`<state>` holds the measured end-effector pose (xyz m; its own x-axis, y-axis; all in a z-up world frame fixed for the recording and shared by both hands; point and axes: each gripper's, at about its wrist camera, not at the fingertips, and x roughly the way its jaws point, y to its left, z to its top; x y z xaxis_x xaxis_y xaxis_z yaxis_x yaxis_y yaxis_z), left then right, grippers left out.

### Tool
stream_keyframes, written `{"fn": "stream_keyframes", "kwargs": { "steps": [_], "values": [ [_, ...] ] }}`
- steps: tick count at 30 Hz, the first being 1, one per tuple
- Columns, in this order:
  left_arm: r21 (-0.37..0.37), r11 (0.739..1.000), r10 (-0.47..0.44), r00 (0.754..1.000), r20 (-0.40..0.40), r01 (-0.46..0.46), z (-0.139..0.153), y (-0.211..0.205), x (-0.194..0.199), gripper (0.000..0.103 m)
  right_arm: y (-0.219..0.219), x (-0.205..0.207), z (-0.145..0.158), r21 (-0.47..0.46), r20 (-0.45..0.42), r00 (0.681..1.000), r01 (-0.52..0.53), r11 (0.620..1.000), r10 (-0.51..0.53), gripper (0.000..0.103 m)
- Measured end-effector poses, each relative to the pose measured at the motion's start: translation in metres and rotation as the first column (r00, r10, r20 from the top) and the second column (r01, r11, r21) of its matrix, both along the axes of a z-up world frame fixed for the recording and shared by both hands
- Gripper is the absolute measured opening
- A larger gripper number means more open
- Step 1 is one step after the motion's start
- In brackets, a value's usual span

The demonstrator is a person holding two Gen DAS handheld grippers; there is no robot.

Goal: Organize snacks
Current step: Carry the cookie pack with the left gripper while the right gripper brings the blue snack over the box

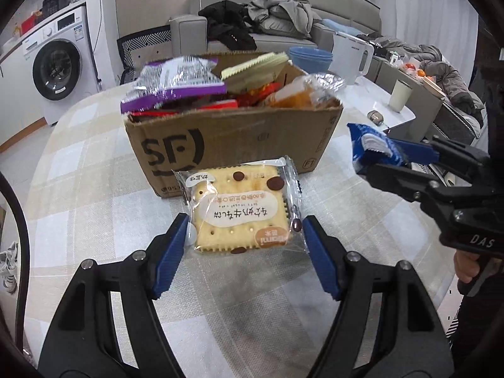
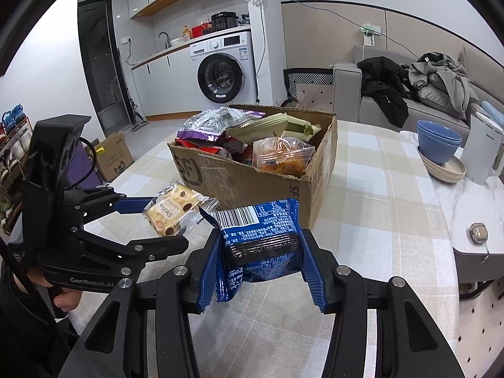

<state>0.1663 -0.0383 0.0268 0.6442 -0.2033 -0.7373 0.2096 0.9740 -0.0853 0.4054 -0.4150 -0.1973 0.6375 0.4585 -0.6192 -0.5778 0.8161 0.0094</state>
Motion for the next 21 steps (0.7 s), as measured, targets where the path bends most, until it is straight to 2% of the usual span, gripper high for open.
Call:
{"fn": "stream_keyframes", "kwargs": {
  "steps": [8, 17, 21],
  "values": [
    [-0.025, 1.0, 0.019, 0.999, 0.04, -0.018, 0.054, 0.017, -0.02, 0.07, 0.002, -0.003, 0.01, 0.041, 0.023, 1.0, -0.005, 0.999, 0.004, 0.049],
    [-0.035, 0.999, 0.045, 0.994, 0.095, -0.042, 0.108, 0.036, -0.026, 0.071, 0.0, -0.007, 0.027, 0.079, 0.067, 0.998, 0.014, 0.997, -0.019, 0.049],
    [-0.035, 0.998, 0.059, 0.991, 0.118, -0.055, 0.131, 0.044, -0.025, 0.071, -0.001, -0.003, 0.035, 0.113, 0.055, 0.998, 0.022, 0.993, -0.028, 0.049]
  ]
}}
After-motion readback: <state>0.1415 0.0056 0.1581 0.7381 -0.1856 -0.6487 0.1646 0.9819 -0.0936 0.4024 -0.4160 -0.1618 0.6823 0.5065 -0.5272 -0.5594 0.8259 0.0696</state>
